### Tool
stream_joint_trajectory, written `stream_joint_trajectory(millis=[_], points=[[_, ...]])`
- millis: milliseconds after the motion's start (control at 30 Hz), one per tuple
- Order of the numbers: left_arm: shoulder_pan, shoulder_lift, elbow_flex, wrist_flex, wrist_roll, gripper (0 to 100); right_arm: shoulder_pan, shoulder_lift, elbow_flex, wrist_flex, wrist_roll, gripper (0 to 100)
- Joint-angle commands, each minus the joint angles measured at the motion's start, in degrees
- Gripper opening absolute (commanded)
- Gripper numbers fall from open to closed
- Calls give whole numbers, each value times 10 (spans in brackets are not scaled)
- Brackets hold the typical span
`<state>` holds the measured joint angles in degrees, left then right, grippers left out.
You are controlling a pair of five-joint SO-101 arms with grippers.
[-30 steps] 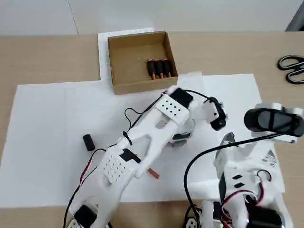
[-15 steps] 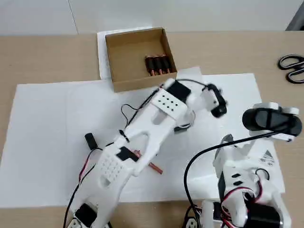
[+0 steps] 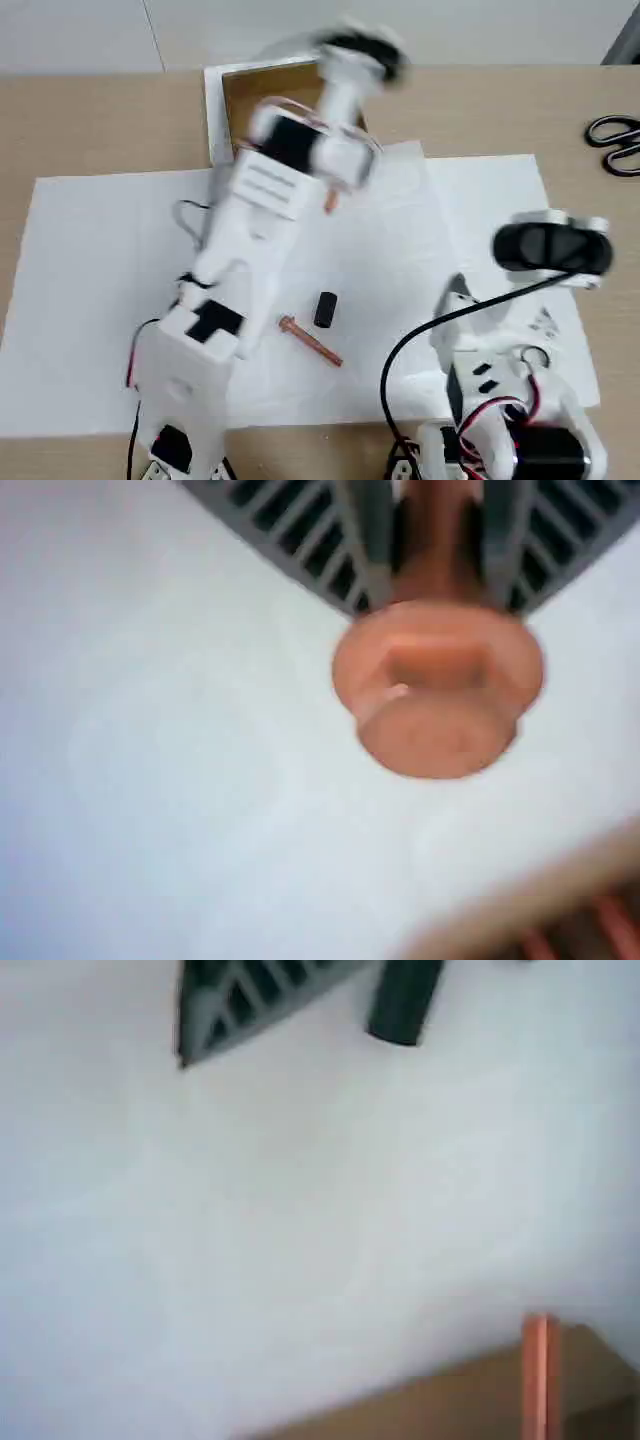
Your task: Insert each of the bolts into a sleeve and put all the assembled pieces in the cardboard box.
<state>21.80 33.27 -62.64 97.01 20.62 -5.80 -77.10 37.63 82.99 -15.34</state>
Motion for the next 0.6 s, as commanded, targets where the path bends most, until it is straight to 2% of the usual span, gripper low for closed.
stream_joint_trajectory(millis=[0,100,167,300,400,433,567], points=[[-43,-45,-60,18,135,6,-41,48,-11,-54,4,229],[-71,-45,-41,36,207,6,-48,165,-46,-55,3,136],[-84,-46,-25,34,213,6,-48,250,-98,-53,3,121],[-127,-45,-23,29,162,6,-84,381,-242,9,-22,180],[-185,-38,-14,33,53,6,-151,453,-328,68,-78,225],[-200,-34,4,31,55,6,-175,475,-348,84,-91,228],[-273,-4,68,33,151,6,-250,549,-399,111,-121,227]])
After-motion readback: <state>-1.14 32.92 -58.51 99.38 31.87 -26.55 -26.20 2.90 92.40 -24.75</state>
